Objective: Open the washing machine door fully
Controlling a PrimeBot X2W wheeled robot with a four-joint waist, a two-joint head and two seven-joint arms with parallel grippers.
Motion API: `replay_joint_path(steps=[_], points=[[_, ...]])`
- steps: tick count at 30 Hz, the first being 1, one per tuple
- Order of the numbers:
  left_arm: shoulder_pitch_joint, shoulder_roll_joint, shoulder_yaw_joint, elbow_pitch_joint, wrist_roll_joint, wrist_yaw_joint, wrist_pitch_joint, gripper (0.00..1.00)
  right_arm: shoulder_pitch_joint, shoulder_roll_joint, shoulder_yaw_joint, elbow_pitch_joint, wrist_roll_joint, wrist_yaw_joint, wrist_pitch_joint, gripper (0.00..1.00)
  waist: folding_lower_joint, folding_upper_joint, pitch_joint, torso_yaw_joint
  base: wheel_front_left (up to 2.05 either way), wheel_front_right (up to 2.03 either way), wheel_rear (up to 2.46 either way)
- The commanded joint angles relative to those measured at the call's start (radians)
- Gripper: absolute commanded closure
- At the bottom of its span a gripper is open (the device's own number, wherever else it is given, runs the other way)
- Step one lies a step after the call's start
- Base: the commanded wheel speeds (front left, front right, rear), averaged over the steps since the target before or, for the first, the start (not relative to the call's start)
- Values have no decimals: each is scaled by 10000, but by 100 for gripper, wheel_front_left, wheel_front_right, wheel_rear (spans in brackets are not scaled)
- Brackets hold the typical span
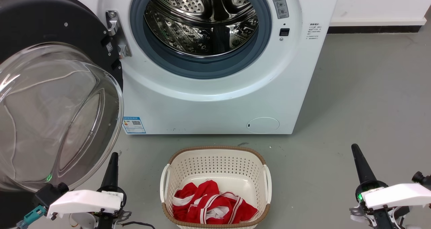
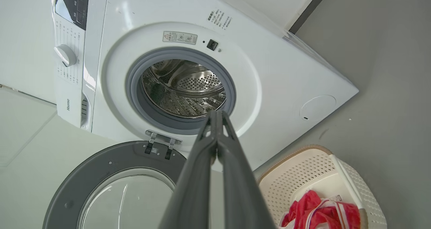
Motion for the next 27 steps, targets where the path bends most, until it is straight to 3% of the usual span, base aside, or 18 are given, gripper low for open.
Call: replay_joint_path(steps=[1, 27], points=[[-261, -14, 45, -61, -177, -85, 46, 100, -227, -62, -22, -46, 187, -1, 36, 100, 0, 0, -1, 0, 0, 0, 0], [-362, -142, 249, 131, -2523, -252, 675, 100, -499, -35, -206, 395, 2702, -1, 374, 100, 0, 0, -48, 18, 0, 0, 0]])
